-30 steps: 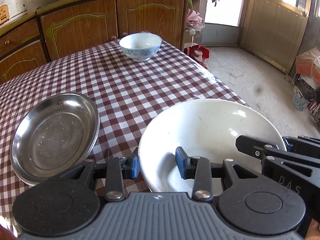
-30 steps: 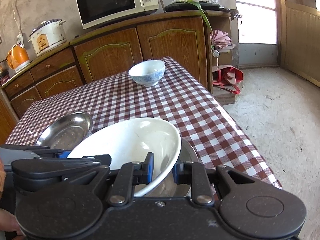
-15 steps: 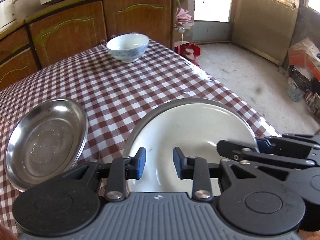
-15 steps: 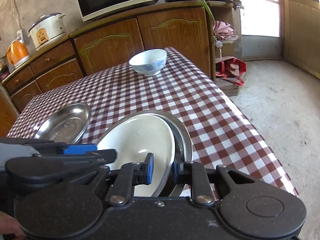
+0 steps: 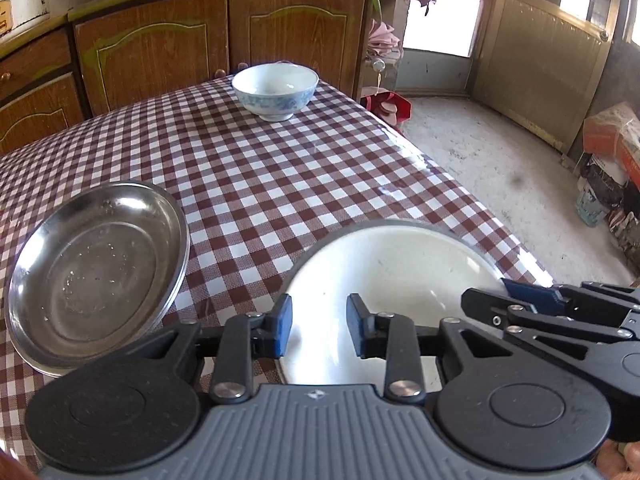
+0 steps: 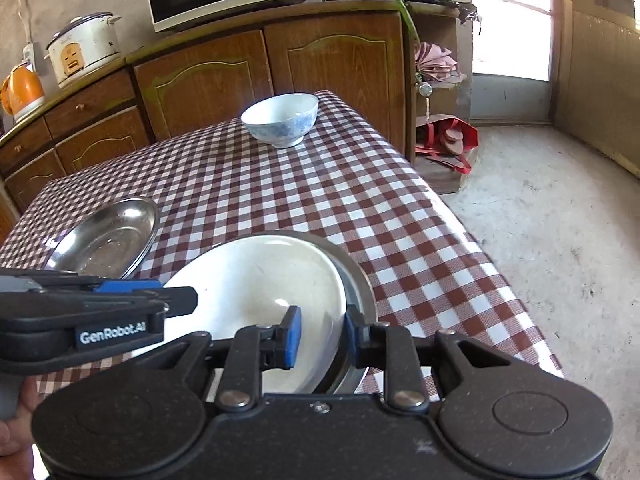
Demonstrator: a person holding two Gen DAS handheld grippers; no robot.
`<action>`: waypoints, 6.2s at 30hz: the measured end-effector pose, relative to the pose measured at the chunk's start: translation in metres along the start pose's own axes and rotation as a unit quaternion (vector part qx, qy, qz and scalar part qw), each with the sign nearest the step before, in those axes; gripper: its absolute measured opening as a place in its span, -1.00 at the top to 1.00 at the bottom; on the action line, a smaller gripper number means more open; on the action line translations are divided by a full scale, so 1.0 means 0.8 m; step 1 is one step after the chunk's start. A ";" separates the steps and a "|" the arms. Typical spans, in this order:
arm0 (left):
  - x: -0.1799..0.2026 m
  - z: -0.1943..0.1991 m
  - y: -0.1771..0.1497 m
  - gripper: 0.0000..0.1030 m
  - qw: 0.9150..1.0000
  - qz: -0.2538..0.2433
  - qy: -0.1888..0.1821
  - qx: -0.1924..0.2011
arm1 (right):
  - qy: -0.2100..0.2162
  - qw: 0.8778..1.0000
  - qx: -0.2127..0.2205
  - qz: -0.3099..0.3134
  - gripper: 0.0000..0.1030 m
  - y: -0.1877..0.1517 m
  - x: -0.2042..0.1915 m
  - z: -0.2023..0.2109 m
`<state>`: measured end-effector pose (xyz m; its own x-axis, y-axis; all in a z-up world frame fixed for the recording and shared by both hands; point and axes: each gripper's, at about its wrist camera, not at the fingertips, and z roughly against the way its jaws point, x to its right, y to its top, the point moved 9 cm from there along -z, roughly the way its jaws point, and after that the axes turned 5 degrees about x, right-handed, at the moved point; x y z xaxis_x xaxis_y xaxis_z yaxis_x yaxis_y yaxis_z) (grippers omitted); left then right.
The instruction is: Organize plates and bowls
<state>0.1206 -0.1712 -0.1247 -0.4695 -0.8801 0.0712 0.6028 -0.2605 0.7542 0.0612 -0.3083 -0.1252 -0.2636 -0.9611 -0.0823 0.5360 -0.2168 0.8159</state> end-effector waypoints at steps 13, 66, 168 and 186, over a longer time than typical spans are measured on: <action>-0.019 0.013 0.022 0.01 0.999 0.033 0.011 0.012 | 0.007 0.999 0.035 -0.001 -0.11 0.029 -0.005 0.017; -0.037 0.053 0.173 -0.94 0.991 0.024 0.095 0.095 | 0.047 0.988 0.148 0.026 -0.53 0.204 -0.005 0.039; -0.146 -0.273 0.245 -0.61 0.994 0.034 0.098 0.025 | 0.051 0.999 0.008 0.012 -0.54 0.263 -0.011 -0.374; -0.123 -0.305 0.247 0.41 0.998 -0.004 0.028 0.048 | 0.084 0.996 0.009 -0.026 0.38 0.257 -0.030 -0.428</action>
<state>0.4438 -0.2327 -0.1419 -0.4349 -0.9000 0.0307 0.5335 -0.2300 0.8139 0.4520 -0.3883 -0.1516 -0.1509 -0.9641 -0.2184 0.5095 -0.2652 0.8186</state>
